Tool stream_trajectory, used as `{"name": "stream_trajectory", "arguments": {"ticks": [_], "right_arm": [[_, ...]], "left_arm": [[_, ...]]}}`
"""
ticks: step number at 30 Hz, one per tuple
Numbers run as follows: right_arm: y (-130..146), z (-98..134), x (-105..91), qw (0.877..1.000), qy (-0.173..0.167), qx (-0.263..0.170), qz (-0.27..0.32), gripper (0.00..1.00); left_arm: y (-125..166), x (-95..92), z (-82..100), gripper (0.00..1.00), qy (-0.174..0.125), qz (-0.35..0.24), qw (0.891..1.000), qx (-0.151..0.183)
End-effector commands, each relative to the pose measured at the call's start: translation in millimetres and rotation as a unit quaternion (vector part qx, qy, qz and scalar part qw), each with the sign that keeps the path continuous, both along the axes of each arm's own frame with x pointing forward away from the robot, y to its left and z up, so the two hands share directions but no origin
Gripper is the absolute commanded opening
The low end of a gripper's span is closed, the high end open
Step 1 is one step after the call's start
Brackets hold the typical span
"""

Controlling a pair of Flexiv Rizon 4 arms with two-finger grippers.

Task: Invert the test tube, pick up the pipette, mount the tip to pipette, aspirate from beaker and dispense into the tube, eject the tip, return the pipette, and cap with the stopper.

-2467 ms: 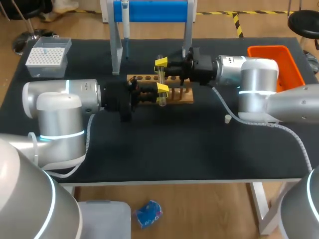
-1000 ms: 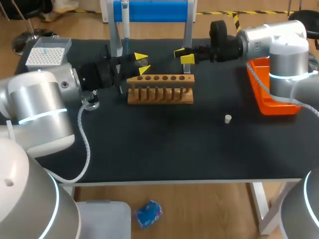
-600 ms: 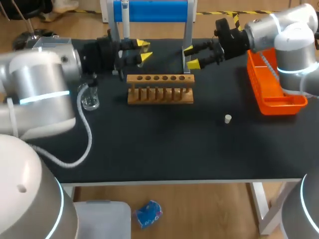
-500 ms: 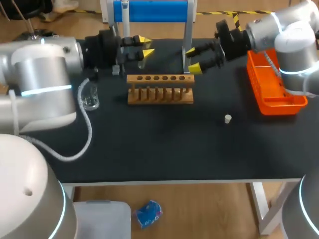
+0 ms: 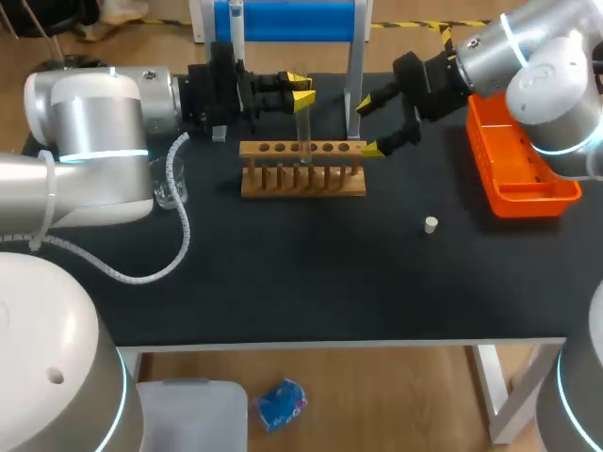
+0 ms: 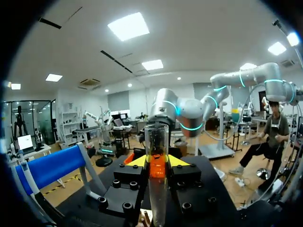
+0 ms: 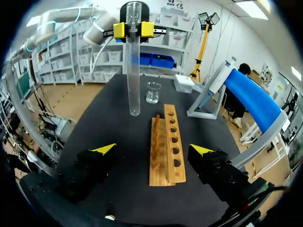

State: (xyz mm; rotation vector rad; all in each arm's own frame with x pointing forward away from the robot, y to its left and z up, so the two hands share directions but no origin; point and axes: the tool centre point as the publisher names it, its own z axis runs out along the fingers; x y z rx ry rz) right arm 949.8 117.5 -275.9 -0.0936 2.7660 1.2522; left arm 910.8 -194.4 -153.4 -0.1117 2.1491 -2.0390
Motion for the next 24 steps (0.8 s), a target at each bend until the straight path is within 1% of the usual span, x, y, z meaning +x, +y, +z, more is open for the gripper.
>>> {"name": "stream_trajectory", "arguments": {"ticks": [1, 3, 4, 5, 6, 9, 11, 19, 24], "right_arm": [[0.2, 5.5, -5.8, 0.999, -0.004, -0.032, -0.010, 1.00], [0.2, 5.5, -5.8, 0.999, -0.004, -0.032, -0.010, 1.00], [0.4, 0.9, -2.0, 1.000, 0.009, -0.023, -0.002, 1.00], [-0.4, -3.3, 0.7, 1.000, 0.014, -0.016, 0.001, 1.00], [-1.9, -7.6, 3.1, 1.000, 0.017, -0.014, 0.001, 1.00], [-7.7, -16.4, 7.8, 1.000, 0.024, -0.005, 0.005, 1.00], [-11.1, -19.7, 10.3, 1.000, 0.024, 0.007, 0.011, 1.00], [-15.1, -33.2, 22.5, 0.999, -0.001, 0.010, 0.030, 1.00], [-15.3, -46.8, 32.6, 0.999, -0.004, 0.018, 0.038, 1.00]], "left_arm": [[3.1, 4.2, -1.4, 0.00, 0.001, -0.033, 0.999, 0.002], [3.1, 4.2, -1.4, 0.00, 0.001, -0.033, 0.999, 0.002], [3.1, 4.2, -1.4, 0.00, 0.001, -0.033, 0.999, 0.002], [2.5, 6.1, -1.3, 0.00, -0.003, -0.031, 0.999, 0.009], [1.7, 9.3, 0.5, 0.00, -0.012, -0.027, 1.000, 0.007], [-1.1, 18.2, 3.9, 0.00, -0.024, -0.021, 0.999, 0.009], [-3.5, 23.6, 4.2, 0.00, -0.023, -0.022, 0.999, 0.009], [-10.5, 43.1, -3.1, 0.00, -0.025, -0.020, 0.999, 0.017], [-12.1, 51.5, -9.2, 0.00, -0.028, -0.013, 0.999, 0.022]]}}
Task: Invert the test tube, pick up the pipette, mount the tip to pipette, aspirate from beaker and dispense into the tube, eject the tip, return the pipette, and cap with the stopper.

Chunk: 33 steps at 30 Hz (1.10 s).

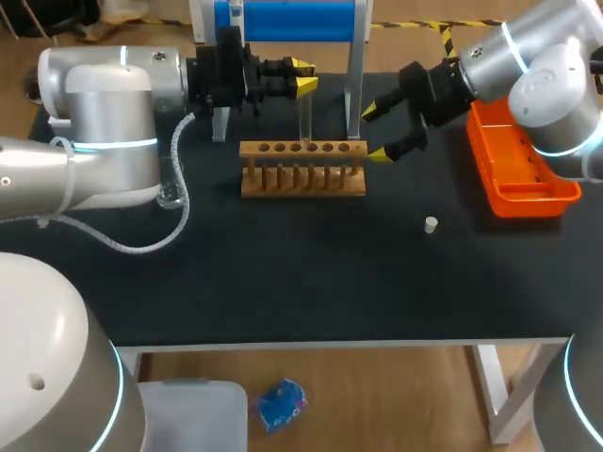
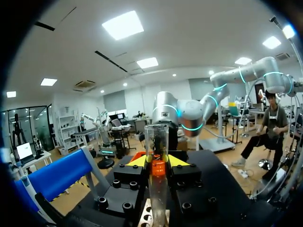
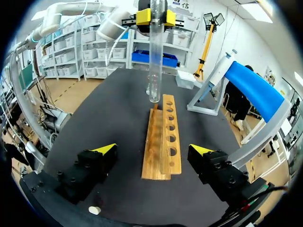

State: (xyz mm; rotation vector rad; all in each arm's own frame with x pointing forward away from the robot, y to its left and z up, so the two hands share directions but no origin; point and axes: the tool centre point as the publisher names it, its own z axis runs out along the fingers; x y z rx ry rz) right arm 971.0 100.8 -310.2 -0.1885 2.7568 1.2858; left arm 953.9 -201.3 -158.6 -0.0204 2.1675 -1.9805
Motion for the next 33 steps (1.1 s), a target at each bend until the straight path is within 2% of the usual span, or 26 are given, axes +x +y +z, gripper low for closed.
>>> {"name": "stream_trajectory", "arguments": {"ticks": [1, 5, 7, 19, 33], "right_arm": [[1.7, -14.7, 12.7, 1.000, 0.004, 0.009, 0.008, 1.00], [3.2, -22.3, 18.3, 1.000, 0.001, 0.008, 0.012, 1.00], [3.7, -23.7, 19.7, 1.000, -0.012, 0.015, 0.025, 1.00], [3.7, -23.7, 19.7, 1.000, -0.012, 0.015, 0.025, 1.00], [3.7, -23.7, 19.7, 1.000, -0.012, 0.015, 0.025, 1.00]], "left_arm": [[-5.4, 9.9, -5.0, 0.00, 0.001, 0.002, 1.000, 0.001], [-8.0, 15.0, -9.1, 0.00, 0.002, 0.005, 1.000, 0.002], [-10.5, 17.6, -11.6, 0.00, 0.003, 0.005, 1.000, 0.003], [-17.5, 27.0, -30.6, 0.00, 0.018, 0.014, 1.000, -0.002], [-17.9, 36.3, -44.4, 0.00, 0.019, 0.021, 1.000, -0.004]]}}
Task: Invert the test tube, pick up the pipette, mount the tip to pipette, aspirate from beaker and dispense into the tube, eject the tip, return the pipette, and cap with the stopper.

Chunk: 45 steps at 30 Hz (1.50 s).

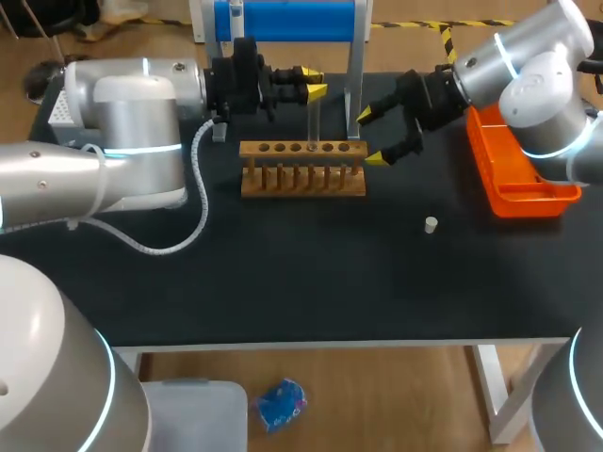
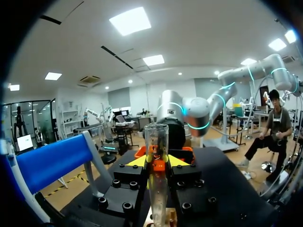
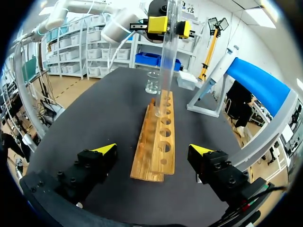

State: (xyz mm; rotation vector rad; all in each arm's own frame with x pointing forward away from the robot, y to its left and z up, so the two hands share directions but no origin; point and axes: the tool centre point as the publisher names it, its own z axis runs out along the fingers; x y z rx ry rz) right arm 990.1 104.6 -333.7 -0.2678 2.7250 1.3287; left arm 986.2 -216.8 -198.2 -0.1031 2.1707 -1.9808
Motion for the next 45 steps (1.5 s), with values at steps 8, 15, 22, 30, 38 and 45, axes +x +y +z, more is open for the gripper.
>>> {"name": "stream_trajectory", "arguments": {"ticks": [8, 15, 22, 30, 38, 45], "right_arm": [[-0.1, -0.2, 0.7, 1.000, 0.001, -0.001, 0.001, 1.00], [-0.1, -0.2, 0.7, 1.000, 0.001, -0.001, 0.001, 1.00], [-0.1, -0.2, 0.7, 1.000, 0.001, -0.001, 0.001, 1.00], [-0.1, -0.2, 0.7, 1.000, 0.001, -0.001, 0.001, 1.00], [-0.1, -0.2, 0.7, 1.000, 0.001, -0.001, 0.001, 1.00], [-0.1, -0.2, 0.7, 1.000, 0.001, -0.001, 0.001, 1.00]], "left_arm": [[-1.1, 8.0, -12.0, 0.00, -0.005, 0.011, 1.000, 0.005], [0.3, 11.7, -16.1, 0.00, -0.011, 0.018, 1.000, 0.004], [1.2, 14.3, -20.0, 0.00, -0.014, 0.020, 1.000, 0.005], [0.6, 17.6, -25.5, 0.00, -0.012, 0.021, 1.000, 0.004], [-0.7, 21.8, -33.7, 0.00, -0.008, 0.020, 1.000, 0.002], [-1.2, 24.9, -41.3, 0.00, -0.007, 0.024, 1.000, 0.001]]}}
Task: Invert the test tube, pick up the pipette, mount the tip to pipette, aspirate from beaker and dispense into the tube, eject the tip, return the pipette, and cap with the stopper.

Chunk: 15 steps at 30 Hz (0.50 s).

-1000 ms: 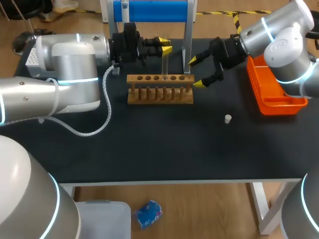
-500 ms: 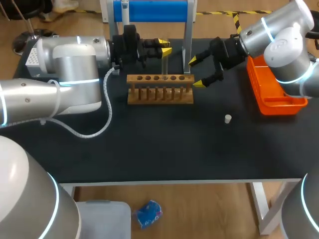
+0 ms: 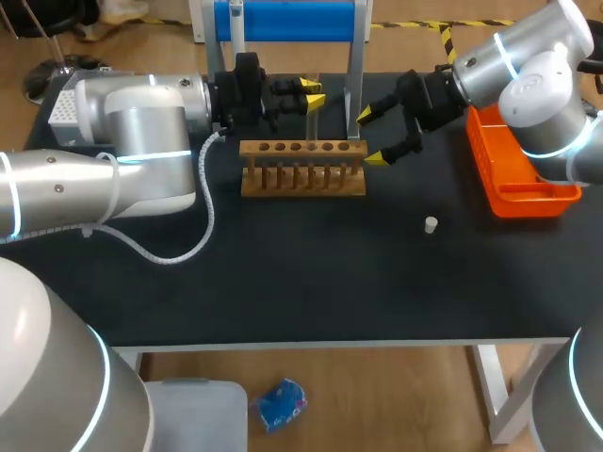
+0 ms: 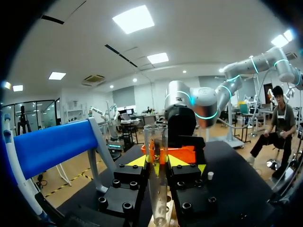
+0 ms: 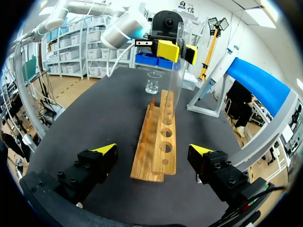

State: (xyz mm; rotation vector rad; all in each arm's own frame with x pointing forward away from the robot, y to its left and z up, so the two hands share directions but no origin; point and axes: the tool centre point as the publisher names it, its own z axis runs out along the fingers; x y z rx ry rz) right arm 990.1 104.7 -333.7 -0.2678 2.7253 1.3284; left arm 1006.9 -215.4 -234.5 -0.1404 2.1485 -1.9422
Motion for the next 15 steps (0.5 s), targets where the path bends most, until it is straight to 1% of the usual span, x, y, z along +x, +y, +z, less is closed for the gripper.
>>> {"name": "stream_trajectory", "arguments": {"ticks": [1, 3, 9, 15], "right_arm": [[-0.2, -0.2, 0.6, 1.000, 0.001, 0.000, 0.001, 1.00], [-0.2, -0.2, 0.6, 1.000, 0.001, 0.000, 0.001, 1.00], [-0.2, -0.2, 0.6, 1.000, 0.001, 0.000, 0.001, 1.00], [-0.2, -0.2, 0.6, 1.000, 0.001, 0.000, 0.001, 1.00]], "left_arm": [[-2.5, 4.3, -6.2, 0.00, -0.001, 0.001, 1.000, -0.002], [-2.1, 4.7, -9.1, 0.00, 0.000, 0.002, 1.000, 0.003], [-0.5, 5.9, -15.6, 0.00, 0.008, 0.008, 1.000, 0.003], [-1.4, 5.8, -23.6, 0.00, 0.029, 0.008, 1.000, 0.005]]}}
